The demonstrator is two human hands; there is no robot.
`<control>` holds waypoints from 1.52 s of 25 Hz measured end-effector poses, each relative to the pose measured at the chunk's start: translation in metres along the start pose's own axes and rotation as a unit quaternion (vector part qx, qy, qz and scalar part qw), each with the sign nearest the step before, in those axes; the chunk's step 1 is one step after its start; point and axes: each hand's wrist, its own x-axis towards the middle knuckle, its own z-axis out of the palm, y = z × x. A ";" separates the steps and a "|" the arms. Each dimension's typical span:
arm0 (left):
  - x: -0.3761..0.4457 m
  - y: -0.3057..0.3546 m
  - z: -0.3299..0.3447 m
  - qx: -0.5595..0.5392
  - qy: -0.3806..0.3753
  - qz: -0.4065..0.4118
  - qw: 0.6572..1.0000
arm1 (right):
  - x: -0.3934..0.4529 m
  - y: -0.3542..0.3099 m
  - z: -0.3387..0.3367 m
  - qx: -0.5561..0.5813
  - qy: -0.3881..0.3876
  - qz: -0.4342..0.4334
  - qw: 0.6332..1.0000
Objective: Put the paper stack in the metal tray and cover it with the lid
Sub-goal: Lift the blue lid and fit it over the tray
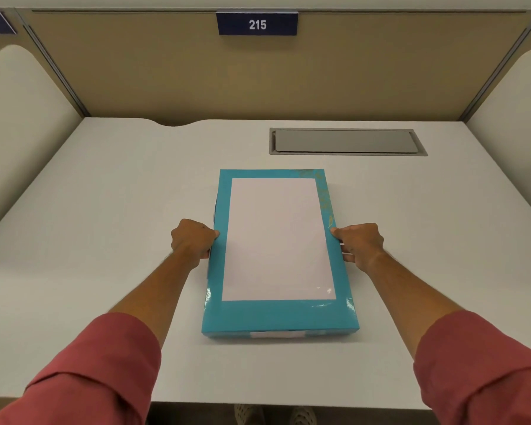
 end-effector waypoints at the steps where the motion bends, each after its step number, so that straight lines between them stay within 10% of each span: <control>1: 0.001 0.000 0.000 -0.009 -0.007 -0.007 1.000 | 0.000 0.000 0.001 0.000 0.001 -0.002 1.000; 12: -0.001 -0.015 0.001 -0.093 -0.145 -0.013 0.985 | -0.008 0.008 0.006 -0.011 -0.031 0.031 0.999; 38: -0.006 -0.019 0.007 -0.097 -0.015 0.040 0.994 | -0.015 0.008 -0.002 -0.022 -0.029 0.016 0.999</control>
